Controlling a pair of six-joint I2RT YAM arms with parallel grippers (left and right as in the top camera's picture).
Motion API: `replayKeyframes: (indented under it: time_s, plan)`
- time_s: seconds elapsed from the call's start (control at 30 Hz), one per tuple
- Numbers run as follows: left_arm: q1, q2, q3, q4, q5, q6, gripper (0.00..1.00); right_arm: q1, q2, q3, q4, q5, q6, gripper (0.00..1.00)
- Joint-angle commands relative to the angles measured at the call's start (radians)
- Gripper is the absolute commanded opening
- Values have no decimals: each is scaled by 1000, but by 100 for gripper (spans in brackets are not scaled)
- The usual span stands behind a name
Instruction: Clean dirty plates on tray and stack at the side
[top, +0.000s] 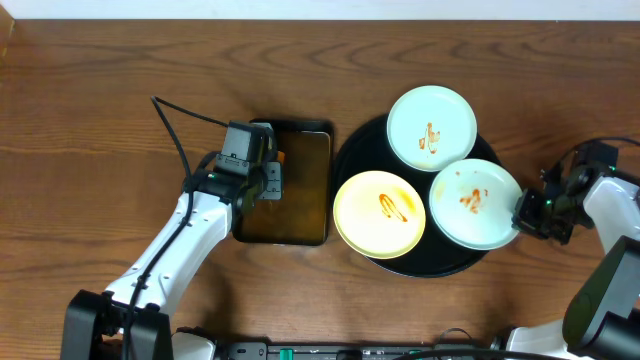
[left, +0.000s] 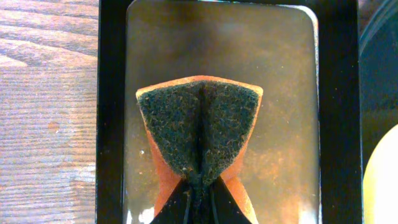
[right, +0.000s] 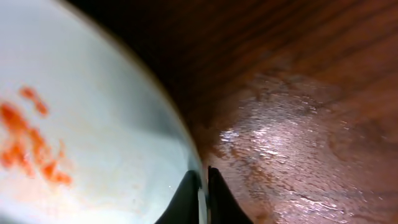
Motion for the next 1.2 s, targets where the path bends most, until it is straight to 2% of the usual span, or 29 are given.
replayKeyframes:
  time_s: [0.0,0.47,0.87,1.17]
  plan:
    - [-2,-6,10,-1,-1,-14,7,-4,15,10,2,0,-5,1]
    - [-2,-6,10,-1,-1,-14,7,-3,6,10,-7,-153,-26,1]
    - [-2,-12,10,41,-1,-13,8,-3,1,10,-31,-153,-51,1]
    - [-2,-158,10,170,-1,-13,7,-3,-67,10,-31,-103,-47,1]
